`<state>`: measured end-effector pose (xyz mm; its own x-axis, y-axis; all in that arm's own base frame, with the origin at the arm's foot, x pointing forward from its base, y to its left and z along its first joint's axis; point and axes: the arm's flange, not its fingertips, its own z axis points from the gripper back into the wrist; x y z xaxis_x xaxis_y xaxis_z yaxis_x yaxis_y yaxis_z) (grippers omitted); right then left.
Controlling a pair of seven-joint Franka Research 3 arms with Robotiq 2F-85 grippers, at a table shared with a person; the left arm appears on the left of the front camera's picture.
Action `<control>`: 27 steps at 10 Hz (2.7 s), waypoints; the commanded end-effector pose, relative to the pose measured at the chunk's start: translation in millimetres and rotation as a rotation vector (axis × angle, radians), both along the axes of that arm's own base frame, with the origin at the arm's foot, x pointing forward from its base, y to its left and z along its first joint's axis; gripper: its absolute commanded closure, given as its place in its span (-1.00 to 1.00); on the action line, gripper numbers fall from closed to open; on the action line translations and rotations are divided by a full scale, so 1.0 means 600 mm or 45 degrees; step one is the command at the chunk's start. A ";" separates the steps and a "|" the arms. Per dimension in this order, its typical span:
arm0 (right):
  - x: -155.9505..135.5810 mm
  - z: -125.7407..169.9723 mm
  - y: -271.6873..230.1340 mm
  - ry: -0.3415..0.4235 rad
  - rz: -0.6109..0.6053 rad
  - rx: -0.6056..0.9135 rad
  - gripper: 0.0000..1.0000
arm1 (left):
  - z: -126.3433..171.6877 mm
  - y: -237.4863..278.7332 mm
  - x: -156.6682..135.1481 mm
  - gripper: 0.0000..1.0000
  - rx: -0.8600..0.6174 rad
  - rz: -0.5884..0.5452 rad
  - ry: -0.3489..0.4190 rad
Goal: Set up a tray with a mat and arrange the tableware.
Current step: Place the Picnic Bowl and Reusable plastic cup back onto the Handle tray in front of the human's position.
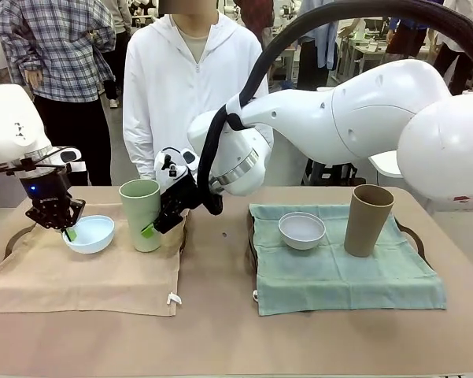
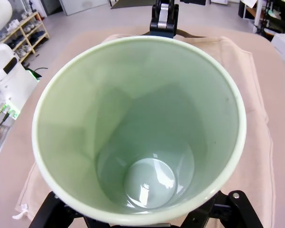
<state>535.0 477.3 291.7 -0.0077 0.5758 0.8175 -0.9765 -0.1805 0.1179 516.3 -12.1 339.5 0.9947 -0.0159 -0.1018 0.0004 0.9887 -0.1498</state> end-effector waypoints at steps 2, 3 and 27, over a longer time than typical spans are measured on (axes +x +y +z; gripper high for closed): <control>0.004 -0.002 -0.001 0.022 -0.037 -0.146 -1.00 | -0.006 0.001 0.001 -1.00 0.037 -0.052 -0.017; 0.000 0.008 -0.010 0.053 -0.055 -0.218 -1.00 | -0.003 0.001 -0.001 -0.69 0.033 -0.046 -0.016; -0.243 0.427 -0.215 0.544 -1.320 -1.366 -1.00 | 0.329 -0.130 -0.190 -1.00 0.169 -0.176 -0.194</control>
<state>388.6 350.3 552.1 0.8706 0.4709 -0.1425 -0.4711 0.8814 0.0346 401.3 -93.2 539.3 0.9905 -0.1356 0.0218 0.1358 0.9907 -0.0080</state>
